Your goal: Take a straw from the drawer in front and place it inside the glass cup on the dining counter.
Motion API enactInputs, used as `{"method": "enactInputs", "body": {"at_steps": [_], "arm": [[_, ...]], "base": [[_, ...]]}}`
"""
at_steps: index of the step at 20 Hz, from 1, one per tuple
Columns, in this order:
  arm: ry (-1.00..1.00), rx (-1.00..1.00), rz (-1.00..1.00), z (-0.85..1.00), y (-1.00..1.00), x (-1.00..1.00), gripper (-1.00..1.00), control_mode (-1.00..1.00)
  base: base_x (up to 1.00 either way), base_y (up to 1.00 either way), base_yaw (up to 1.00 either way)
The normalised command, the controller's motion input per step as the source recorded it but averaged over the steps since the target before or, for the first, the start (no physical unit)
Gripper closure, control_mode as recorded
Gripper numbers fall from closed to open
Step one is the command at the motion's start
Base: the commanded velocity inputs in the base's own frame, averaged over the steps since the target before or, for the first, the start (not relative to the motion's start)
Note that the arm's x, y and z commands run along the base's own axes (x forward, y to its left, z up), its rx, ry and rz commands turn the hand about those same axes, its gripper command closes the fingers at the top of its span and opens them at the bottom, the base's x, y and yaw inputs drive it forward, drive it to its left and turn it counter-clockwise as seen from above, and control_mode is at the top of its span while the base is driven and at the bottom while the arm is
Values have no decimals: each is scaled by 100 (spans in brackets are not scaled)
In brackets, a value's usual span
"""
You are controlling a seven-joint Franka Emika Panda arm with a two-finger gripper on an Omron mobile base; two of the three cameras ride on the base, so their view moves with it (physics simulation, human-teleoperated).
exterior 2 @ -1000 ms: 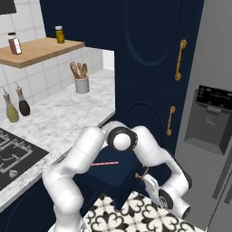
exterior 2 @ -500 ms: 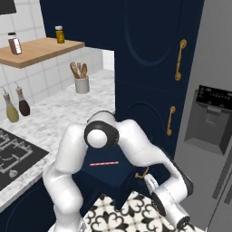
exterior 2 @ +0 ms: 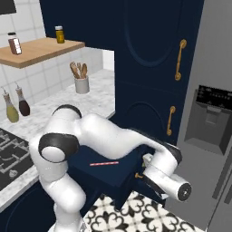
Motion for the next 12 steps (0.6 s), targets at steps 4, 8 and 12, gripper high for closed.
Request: {"method": "enactInputs", "body": {"at_steps": [4,8,12], "arm": [[51,-2,0,100,40,40,-100,-100],[42,-11,0,39,73,38,-100,-100],[21,-11,0,-2,76,35,-100,-100]], "base": [[0,0,0],[0,0,0],[0,0,0]]}}
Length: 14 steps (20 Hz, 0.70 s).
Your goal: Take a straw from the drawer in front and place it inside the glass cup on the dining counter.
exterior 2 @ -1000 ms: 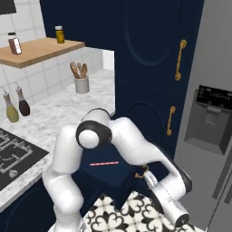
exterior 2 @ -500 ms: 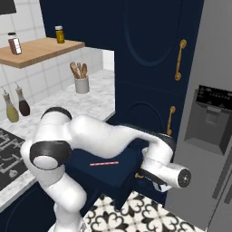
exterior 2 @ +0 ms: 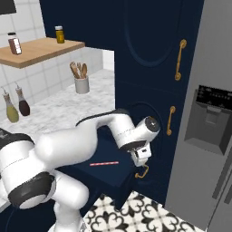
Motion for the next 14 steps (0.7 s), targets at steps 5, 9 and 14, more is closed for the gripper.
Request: {"method": "enactInputs", "body": {"at_steps": [5,9,14], "arm": [[6,-10,0,-6,60,44,-100,-100],[1,-14,0,-21,37,42,-100,-100],[7,-15,-2,-41,13,43,-100,-100]], "base": [[0,0,0],[0,0,0],[0,0,0]]}}
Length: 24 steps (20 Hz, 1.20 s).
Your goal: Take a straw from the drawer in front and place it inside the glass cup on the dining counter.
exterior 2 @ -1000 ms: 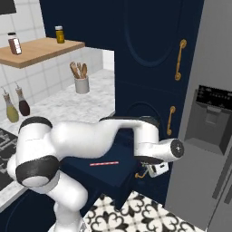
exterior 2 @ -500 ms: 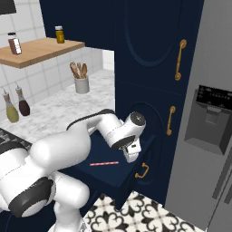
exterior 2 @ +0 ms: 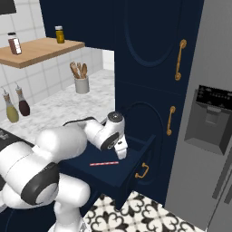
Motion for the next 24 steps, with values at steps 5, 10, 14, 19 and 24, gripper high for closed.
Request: {"method": "enactInputs", "body": {"at_steps": [5,10,14,19,24], "arm": [[6,-13,-2,-39,2,24,-100,-100],[5,-9,-3,-33,-4,11,-100,-100],[3,-6,-5,-21,-23,4,-100,-100],[2,-5,-7,-11,-40,0,-100,-100],[0,-5,-8,-3,-67,0,-100,-100]], "base": [[0,0,0],[0,0,0],[0,0,0],[0,0,0],[0,0,0]]}}
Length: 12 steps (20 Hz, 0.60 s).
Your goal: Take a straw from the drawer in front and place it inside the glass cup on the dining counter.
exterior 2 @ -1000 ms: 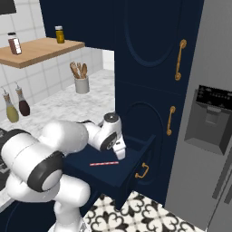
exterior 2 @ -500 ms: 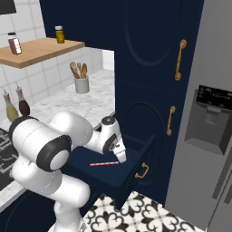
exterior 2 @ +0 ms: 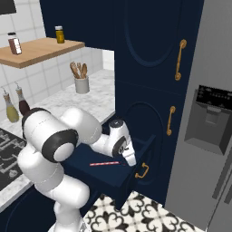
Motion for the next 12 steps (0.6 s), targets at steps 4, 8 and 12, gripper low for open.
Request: {"method": "enactInputs", "body": {"at_steps": [4,8,12], "arm": [[0,-4,-8,-1,-81,0,-100,-100],[0,-2,-7,-3,-81,-5,-100,-100],[0,0,-2,-6,-57,-11,-100,-100]], "base": [[0,0,0],[0,0,0],[0,0,0]]}}
